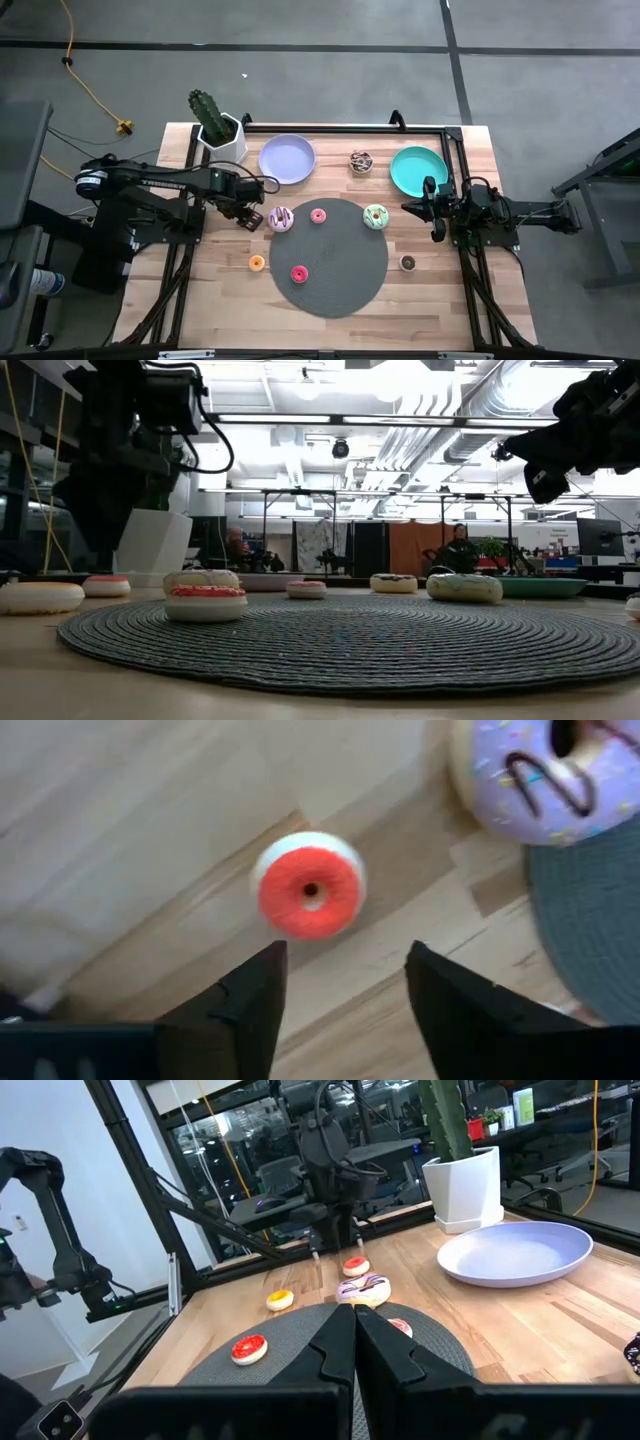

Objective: Pick & Place donuts
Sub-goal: Put the small orange doughnut on the purple plate

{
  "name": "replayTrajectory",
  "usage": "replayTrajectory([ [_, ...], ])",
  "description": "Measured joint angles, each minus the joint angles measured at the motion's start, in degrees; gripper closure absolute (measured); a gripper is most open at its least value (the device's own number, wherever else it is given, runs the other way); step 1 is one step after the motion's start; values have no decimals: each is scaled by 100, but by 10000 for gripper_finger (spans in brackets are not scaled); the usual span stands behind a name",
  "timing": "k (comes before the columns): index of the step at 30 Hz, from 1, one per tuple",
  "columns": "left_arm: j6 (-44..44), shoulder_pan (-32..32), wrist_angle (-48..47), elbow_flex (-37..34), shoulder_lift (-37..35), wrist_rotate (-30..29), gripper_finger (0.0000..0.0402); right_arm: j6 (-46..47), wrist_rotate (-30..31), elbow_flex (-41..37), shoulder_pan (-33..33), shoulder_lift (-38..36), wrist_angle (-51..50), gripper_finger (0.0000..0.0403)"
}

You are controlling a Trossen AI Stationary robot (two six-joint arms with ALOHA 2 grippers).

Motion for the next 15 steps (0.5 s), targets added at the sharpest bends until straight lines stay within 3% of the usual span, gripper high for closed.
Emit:
replayTrajectory([
  [9, 49, 0, 78, 4, 21, -419, 59, 0, 0, 2, 2, 0, -4, 402],
  [15, 449, 0, 79, 4, 426, -302, 31, 0, 0, 2, 0, 0, -7, 402],
])
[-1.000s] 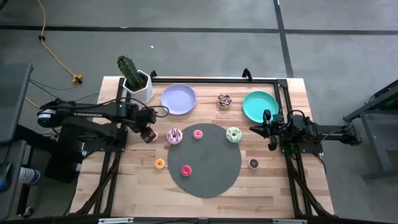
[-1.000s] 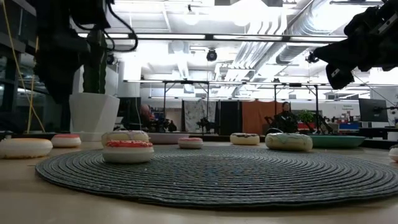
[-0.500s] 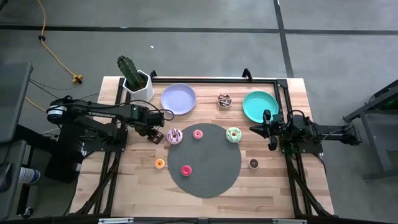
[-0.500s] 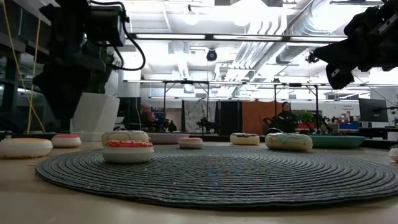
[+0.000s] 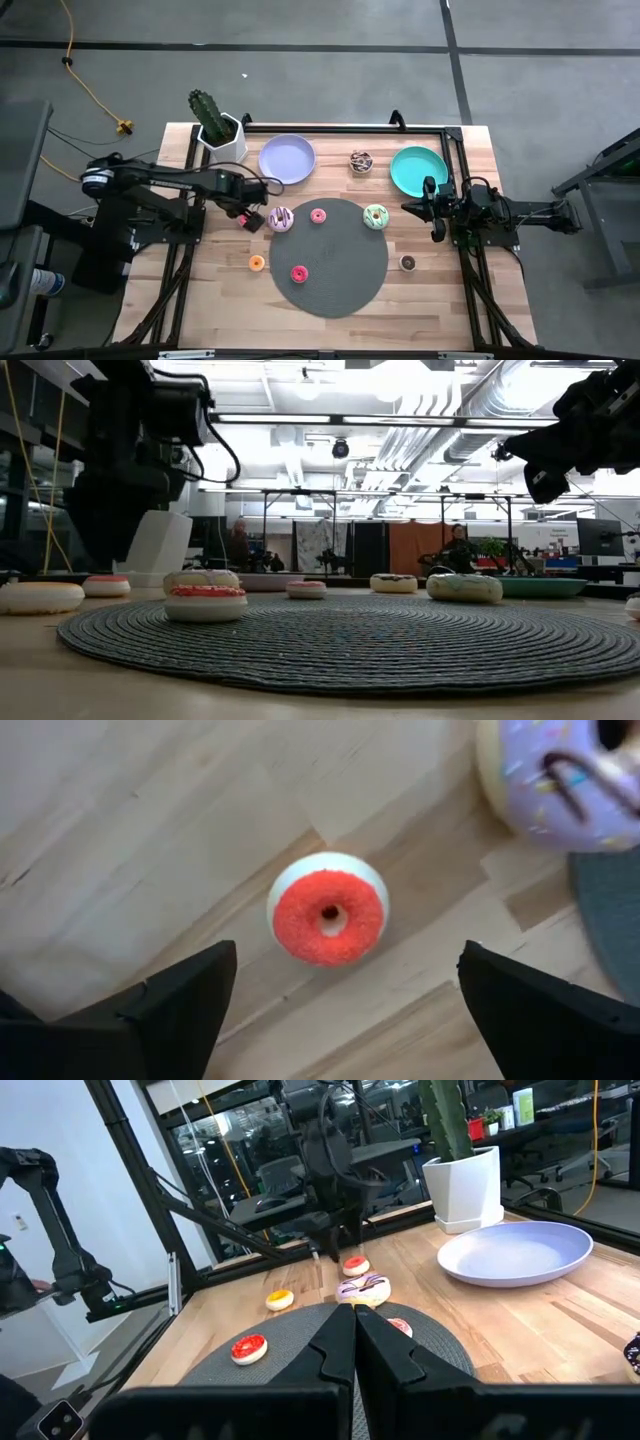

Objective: Pick & Place donuts
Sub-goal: Put the small orange doughnut on the purple plate

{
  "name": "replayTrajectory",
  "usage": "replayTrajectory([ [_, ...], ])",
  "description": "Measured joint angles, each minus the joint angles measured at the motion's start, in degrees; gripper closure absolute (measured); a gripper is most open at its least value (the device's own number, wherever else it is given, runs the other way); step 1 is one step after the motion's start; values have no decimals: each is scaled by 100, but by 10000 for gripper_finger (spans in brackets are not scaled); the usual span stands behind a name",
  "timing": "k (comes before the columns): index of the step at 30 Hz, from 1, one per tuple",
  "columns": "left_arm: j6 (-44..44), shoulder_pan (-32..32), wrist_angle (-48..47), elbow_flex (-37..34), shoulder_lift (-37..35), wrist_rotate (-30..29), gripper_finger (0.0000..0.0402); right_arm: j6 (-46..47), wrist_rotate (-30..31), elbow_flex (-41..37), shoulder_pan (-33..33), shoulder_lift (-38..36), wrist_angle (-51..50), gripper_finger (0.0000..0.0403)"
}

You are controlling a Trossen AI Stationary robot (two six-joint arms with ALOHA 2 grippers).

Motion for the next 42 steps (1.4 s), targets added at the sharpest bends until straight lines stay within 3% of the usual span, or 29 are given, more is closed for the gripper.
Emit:
replayTrajectory([
  [14, 383, 2, 257, -27, 517, -399, 42, 0, 0, -2, 2, 0, -2, 402],
  [20, 485, 0, 803, -368, 519, -135, 42, 0, 0, 0, 2, 0, -2, 402],
  [42, 1099, 9, 1030, -415, 794, -75, 42, -2, 2, 0, 2, 0, -4, 402],
])
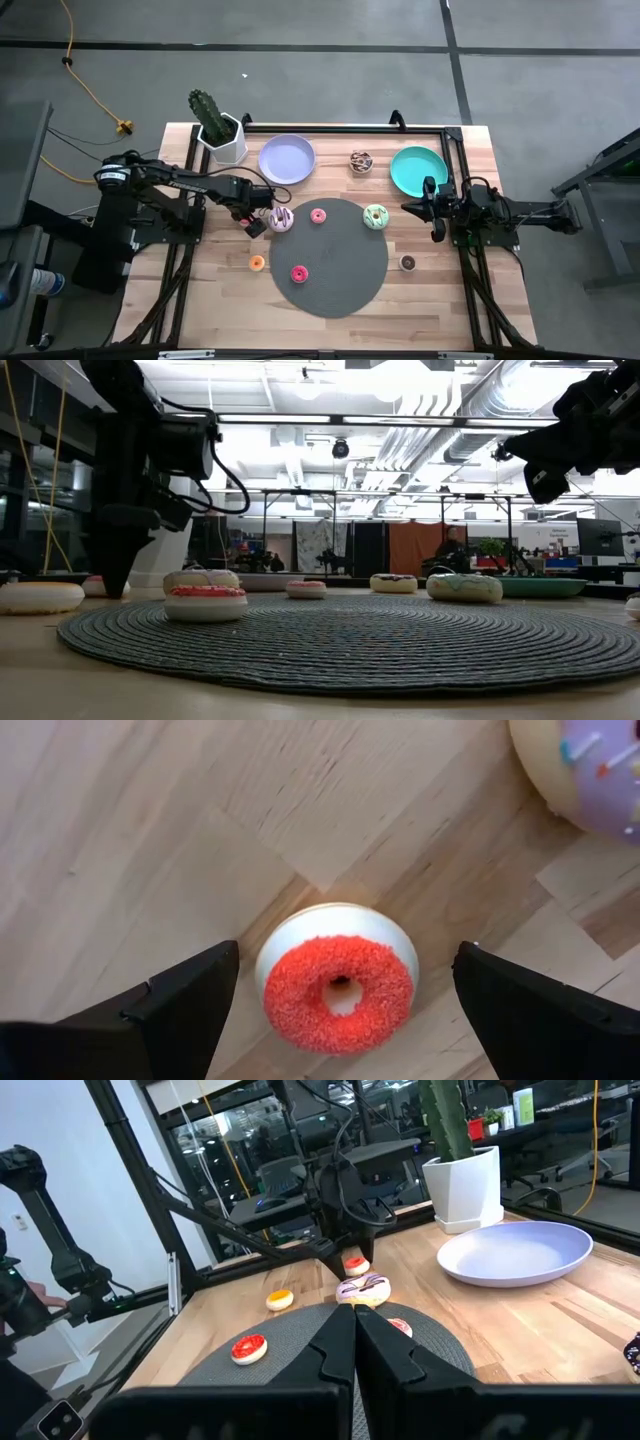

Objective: Pick & Place donuts
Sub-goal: Put the small orange doughnut on the purple plate

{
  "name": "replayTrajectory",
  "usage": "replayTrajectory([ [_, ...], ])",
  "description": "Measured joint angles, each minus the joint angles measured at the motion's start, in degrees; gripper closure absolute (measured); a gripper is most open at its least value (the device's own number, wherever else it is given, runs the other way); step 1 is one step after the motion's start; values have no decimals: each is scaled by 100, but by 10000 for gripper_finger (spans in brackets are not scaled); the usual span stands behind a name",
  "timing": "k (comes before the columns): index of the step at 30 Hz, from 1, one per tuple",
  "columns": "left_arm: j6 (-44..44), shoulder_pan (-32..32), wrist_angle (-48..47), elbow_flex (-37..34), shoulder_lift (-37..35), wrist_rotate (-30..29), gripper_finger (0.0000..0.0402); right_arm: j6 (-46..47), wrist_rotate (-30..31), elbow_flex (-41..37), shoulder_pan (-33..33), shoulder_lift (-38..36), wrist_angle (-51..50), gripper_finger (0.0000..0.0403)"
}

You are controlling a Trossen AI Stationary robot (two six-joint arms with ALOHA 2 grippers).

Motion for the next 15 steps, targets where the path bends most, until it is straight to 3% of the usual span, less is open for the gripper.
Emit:
replayTrajectory([
  [5, 45, 0, 15, -2, 2, 50, 53, 2, 0, 0, -1, 0, 0, 402],
  [15, 45, -2, -14, -4, 11, 83, 117, 2, 0, -2, -1, 0, -1, 402],
])
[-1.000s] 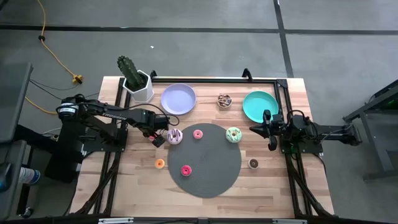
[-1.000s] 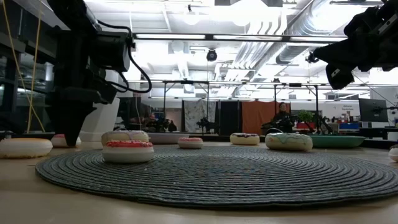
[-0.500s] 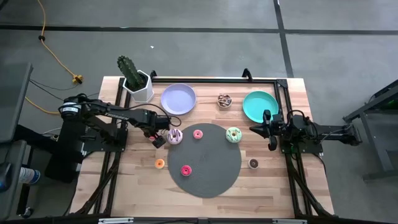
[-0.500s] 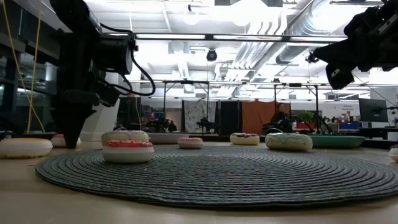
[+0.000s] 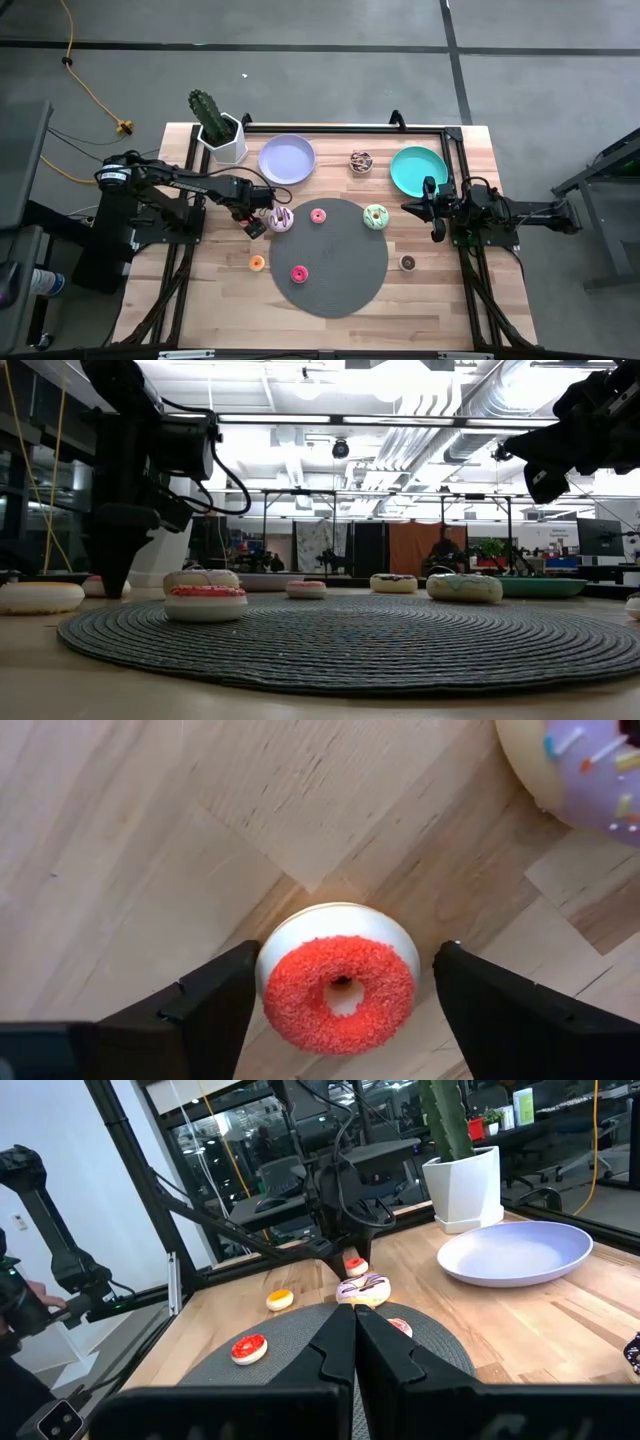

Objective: Pick & Place donuts
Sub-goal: Put the small orange doughnut on the purple plate

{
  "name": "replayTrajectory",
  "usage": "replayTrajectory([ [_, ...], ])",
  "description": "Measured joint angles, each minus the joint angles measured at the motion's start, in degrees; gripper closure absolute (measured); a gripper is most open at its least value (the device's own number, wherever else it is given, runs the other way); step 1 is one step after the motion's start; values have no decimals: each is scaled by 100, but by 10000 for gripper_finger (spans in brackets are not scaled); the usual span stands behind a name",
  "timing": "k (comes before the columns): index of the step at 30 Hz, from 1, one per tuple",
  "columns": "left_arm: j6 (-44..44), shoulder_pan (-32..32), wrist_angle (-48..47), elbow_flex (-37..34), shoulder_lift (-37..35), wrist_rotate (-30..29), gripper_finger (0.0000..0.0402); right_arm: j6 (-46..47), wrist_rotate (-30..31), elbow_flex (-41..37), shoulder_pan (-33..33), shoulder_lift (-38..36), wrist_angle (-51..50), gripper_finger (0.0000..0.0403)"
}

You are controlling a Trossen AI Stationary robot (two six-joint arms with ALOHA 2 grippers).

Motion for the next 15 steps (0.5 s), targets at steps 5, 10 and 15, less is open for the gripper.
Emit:
replayTrajectory([
  [5, -2, 0, -62, -2, 2, 0, 130, -2, 0, 0, 1, 0, -1, 402],
  [10, -8, 0, -105, -4, 4, 6, 133, -2, 0, 1, 1, 0, 0, 402],
  [15, -11, 0, -187, -9, 4, 26, 134, -2, 0, 2, 1, 0, 1, 402],
])
